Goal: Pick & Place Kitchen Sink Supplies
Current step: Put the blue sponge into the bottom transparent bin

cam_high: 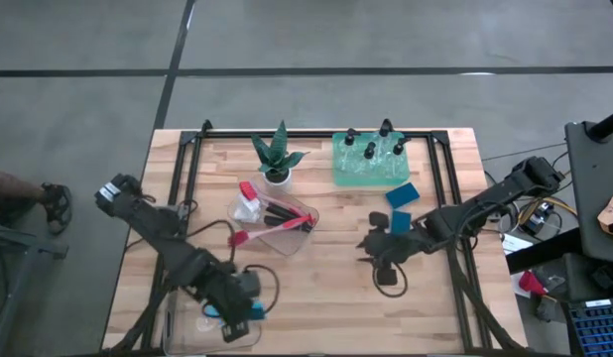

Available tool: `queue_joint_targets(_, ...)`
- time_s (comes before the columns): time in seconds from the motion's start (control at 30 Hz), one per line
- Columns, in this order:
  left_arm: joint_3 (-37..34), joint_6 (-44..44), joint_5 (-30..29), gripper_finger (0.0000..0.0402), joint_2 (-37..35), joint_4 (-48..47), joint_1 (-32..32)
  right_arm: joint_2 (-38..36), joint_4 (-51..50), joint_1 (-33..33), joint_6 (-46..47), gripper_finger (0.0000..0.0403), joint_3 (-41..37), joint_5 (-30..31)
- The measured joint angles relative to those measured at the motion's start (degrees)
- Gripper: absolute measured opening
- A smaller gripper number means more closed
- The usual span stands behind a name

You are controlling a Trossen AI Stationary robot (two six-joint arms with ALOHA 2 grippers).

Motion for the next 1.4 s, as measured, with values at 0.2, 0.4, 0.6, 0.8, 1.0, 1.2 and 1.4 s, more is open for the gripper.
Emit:
queue_joint_targets(0.2,-1.25,-8.54,-0.43,0.0014,-0.06,-8.98,-4.17,0.0,-1.23,0.0,1.55,0.014,-3.59,5.61)
queue_joint_targets(0.4,-5.62,-10.56,0.65,0.0022,-0.06,-3.82,-5.2,0.0,-9.11,0.0,7.97,0.0132,-5.42,12.46)
queue_joint_targets(0.6,-10.98,-16.26,3.18,0.0028,-0.06,-3.23,-5.13,0.0,-11.55,0.04,13.48,0.0156,-8.41,14.25)
queue_joint_targets(0.8,-12.87,-19.44,5.3,0.009,-0.06,-2.36,-5.17,0.0,-12.53,0.01,19.26,0.0208,-11.42,12.7)
queue_joint_targets(1.0,-12.2,-19.13,5.7,0.0187,-0.06,-2.01,-5.17,0.0,-18.71,0.02,25.07,0.0228,-12.58,12.79)
queue_joint_targets(1.2,-12.09,-18.76,5.62,0.0234,-0.06,-1.86,-5.11,0.0,-20.41,0.02,25.75,0.0226,-13.35,12.32)
queue_joint_targets(1.4,-10.66,-18.71,5.64,0.0236,-0.06,-1.56,-5.11,0.0,-19.8,0.36,27.97,0.0225,-16.03,7.49)
